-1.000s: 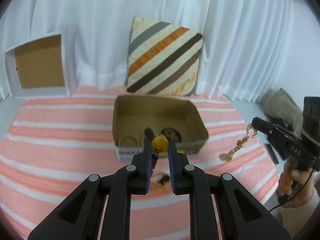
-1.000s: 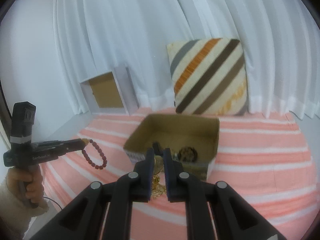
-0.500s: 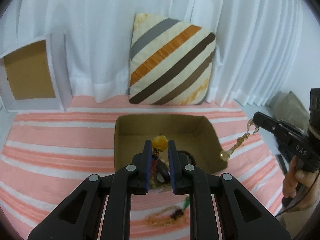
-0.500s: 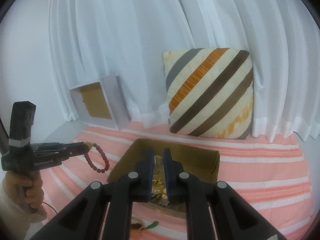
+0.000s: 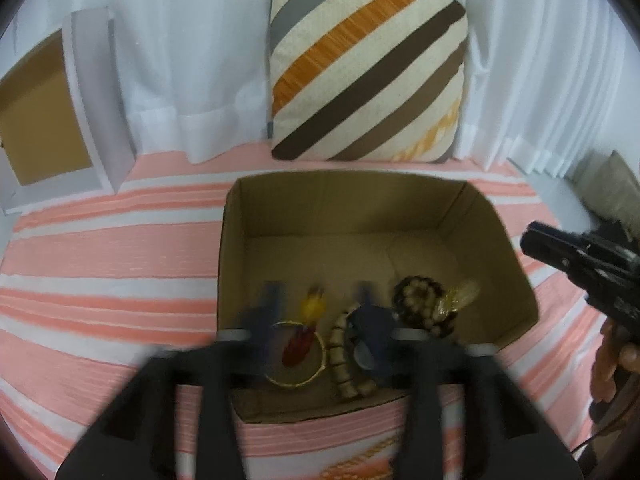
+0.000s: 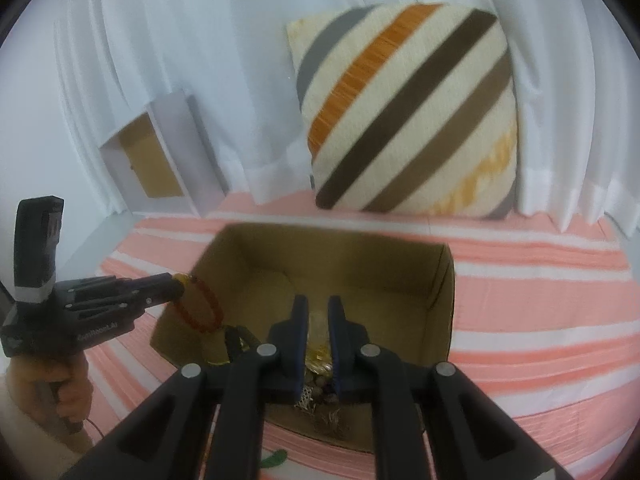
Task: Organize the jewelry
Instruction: 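Open both tools over the box, releasing the red bracelet and gold charm, then withdraw both tools from the box back over the cloth, then grasp the black pendant on the gold bead necklace with the left tool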
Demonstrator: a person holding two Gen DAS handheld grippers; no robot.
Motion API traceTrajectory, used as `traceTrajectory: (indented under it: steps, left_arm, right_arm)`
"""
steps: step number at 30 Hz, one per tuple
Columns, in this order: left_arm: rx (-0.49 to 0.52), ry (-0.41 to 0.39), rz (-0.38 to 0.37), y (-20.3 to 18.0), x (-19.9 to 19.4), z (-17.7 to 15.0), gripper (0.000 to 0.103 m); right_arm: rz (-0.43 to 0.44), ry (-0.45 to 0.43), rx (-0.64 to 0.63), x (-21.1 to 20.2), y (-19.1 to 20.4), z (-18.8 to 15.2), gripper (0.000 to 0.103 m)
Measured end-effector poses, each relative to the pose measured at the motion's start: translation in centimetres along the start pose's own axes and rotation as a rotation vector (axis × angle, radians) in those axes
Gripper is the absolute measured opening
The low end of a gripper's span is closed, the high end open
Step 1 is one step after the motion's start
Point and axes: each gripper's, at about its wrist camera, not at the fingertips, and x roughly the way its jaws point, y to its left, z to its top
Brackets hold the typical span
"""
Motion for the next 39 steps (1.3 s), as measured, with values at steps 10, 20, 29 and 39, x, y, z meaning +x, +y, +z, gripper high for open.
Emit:
traceTrajectory:
  steps: [10,20,29,39]
  left_arm:
    - [-0.031,-0.032,-0.013,0.6,-3.6,-4.1,0.074]
    - [0.002,0.034,-0.045,-0.9,-5.8,-12.7,0.075]
    - [0.129,0.056,-0.152,-5.7,-3.3,-13.4,0.073]
    - [0.092,0.126,-0.172,-6.7,1.0,-14.3,0.039]
  right_arm:
    - [-0.014,-0.073,-0.046,-3.3,1.6,-3.6,0.058]
    - [0.020,-0.004,-0.092,-5.3,4.3,-11.6,0.058]
    - [0.003,0.048,0.004,-6.0,3.5,-17.5,0.058]
    - [-0.033,0.021,-0.016,-6.0,2.9,-18.5,0.058]
